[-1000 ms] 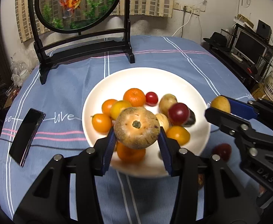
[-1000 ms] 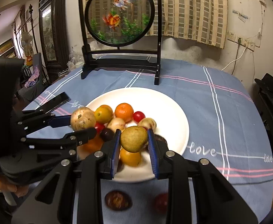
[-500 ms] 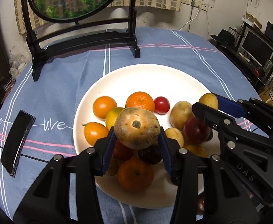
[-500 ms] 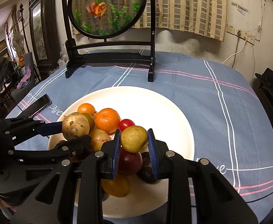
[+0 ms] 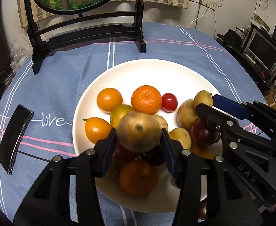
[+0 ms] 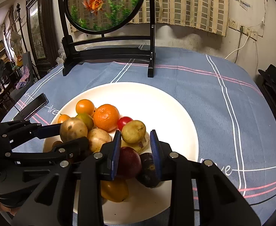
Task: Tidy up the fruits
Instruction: 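Carry both fruits onto the white plate and open both tools, then move both tools back over the last two fruits, then grasp the brown jujube-like fruit with the left tool while the right tool grasps a red tomato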
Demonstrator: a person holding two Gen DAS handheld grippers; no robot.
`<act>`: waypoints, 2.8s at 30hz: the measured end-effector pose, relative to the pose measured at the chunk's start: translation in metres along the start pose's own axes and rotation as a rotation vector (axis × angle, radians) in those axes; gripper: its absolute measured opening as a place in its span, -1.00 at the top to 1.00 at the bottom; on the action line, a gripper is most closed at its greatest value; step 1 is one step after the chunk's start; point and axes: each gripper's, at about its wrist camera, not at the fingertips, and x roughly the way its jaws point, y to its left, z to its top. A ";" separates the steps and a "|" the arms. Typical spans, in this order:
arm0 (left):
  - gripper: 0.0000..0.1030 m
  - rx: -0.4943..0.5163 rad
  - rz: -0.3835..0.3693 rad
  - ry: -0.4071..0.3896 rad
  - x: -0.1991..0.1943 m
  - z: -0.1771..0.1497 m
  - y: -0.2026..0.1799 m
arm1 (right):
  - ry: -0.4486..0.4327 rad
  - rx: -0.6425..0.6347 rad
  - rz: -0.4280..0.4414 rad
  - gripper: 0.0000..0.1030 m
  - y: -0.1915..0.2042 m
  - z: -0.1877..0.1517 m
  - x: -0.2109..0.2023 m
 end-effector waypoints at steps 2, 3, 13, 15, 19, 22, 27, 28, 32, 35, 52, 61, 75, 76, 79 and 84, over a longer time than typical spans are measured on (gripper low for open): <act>-0.03 0.011 0.021 -0.016 -0.005 0.000 -0.002 | -0.003 0.002 -0.002 0.38 0.000 0.000 -0.003; -0.10 0.014 0.027 -0.028 -0.008 0.000 -0.003 | -0.004 0.003 -0.006 0.38 -0.001 0.000 -0.005; -0.40 0.034 0.013 -0.071 -0.037 -0.007 -0.015 | -0.018 0.030 -0.009 0.36 -0.008 -0.012 -0.030; -0.44 0.036 0.014 -0.077 -0.043 -0.011 -0.016 | -0.025 0.035 -0.015 0.22 -0.010 -0.016 -0.039; -0.47 0.032 0.010 -0.085 -0.056 -0.021 -0.017 | -0.044 0.045 -0.024 0.03 -0.012 -0.025 -0.056; -0.49 0.039 0.010 -0.091 -0.068 -0.032 -0.020 | -0.050 0.052 -0.030 0.01 -0.013 -0.036 -0.069; -0.55 0.052 -0.006 -0.089 -0.083 -0.058 -0.027 | -0.045 0.069 -0.036 -0.07 -0.015 -0.062 -0.088; -0.55 0.053 -0.008 -0.088 -0.085 -0.063 -0.029 | -0.044 0.072 -0.038 -0.07 -0.016 -0.066 -0.091; -0.59 0.056 -0.017 -0.075 -0.092 -0.084 -0.036 | -0.036 0.092 -0.047 -0.16 -0.016 -0.090 -0.105; -0.61 0.060 -0.027 -0.053 -0.091 -0.097 -0.041 | -0.038 0.105 -0.056 -0.16 -0.016 -0.110 -0.117; -0.61 0.118 0.016 0.047 -0.049 -0.134 -0.078 | 0.006 0.152 -0.042 -0.16 -0.031 -0.158 -0.126; -0.61 0.102 0.016 0.064 -0.024 -0.121 -0.089 | 0.014 0.165 -0.027 -0.16 -0.038 -0.159 -0.119; 0.17 0.119 -0.026 0.025 -0.030 -0.120 -0.087 | 0.060 0.146 -0.062 -0.16 -0.040 -0.149 -0.103; 0.17 0.120 -0.030 0.023 -0.033 -0.122 -0.084 | 0.070 0.140 -0.064 -0.16 -0.038 -0.147 -0.100; 0.17 0.108 -0.017 0.008 -0.040 -0.124 -0.070 | 0.098 0.125 -0.068 -0.16 -0.034 -0.143 -0.089; 0.17 0.055 -0.032 0.006 -0.045 -0.123 -0.046 | 0.140 0.107 -0.085 -0.16 -0.027 -0.136 -0.069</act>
